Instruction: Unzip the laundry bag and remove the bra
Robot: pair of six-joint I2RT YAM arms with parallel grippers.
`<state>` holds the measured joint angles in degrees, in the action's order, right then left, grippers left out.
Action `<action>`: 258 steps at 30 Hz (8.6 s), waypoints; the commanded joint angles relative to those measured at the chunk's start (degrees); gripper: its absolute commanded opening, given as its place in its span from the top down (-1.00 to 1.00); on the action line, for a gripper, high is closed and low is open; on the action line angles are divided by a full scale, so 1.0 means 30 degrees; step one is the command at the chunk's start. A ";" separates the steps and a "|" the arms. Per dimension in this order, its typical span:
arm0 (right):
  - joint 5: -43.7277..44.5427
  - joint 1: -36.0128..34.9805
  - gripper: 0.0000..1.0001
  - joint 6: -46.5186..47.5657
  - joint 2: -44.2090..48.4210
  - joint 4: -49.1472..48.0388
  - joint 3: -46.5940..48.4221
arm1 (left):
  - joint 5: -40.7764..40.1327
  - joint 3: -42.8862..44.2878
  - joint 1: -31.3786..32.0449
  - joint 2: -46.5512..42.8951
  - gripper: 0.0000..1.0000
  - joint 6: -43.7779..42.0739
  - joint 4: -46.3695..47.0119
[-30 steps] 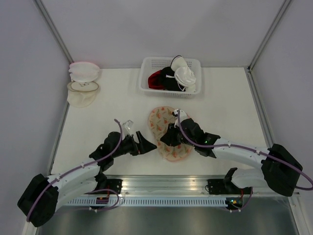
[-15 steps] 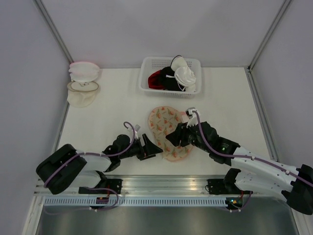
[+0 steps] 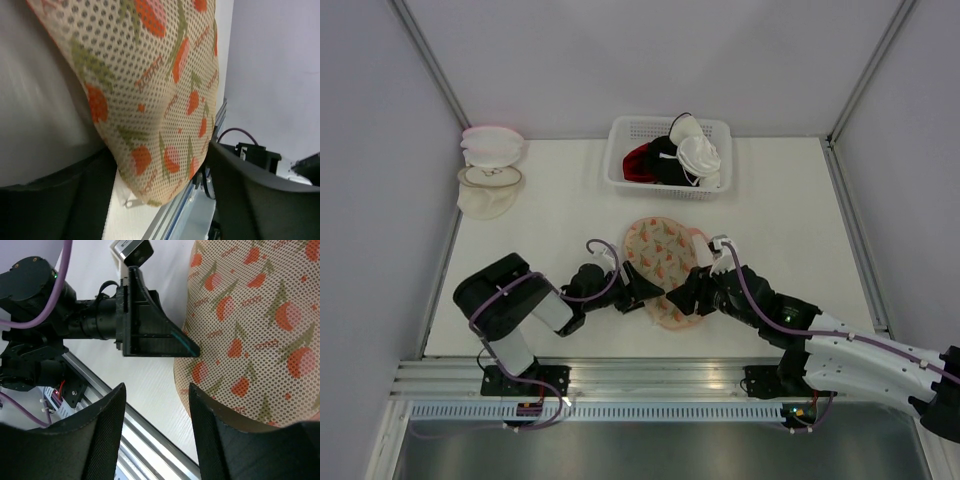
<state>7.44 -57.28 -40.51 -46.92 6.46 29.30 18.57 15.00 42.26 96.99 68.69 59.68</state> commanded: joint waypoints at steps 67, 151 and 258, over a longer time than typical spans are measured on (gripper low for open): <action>1.6240 -0.9883 -0.04 -0.4953 -0.9410 -0.0629 0.3006 | -1.0086 0.2059 0.4106 -0.9889 0.95 0.7691 -1.3155; 1.4102 -0.9180 0.99 -0.5130 -0.8238 0.4822 0.3974 | -0.1587 -0.0107 0.0442 -0.9625 -0.99 0.3029 -1.0464; 0.8208 -0.5752 0.99 -0.1173 -0.8914 -0.2747 0.2069 | -0.0651 0.1970 -0.0171 -0.8132 0.95 0.2623 -1.0869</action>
<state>29.89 -74.48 -43.68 -75.94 -3.88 33.87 18.24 18.24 41.60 71.79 77.23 25.76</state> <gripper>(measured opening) 0.007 0.036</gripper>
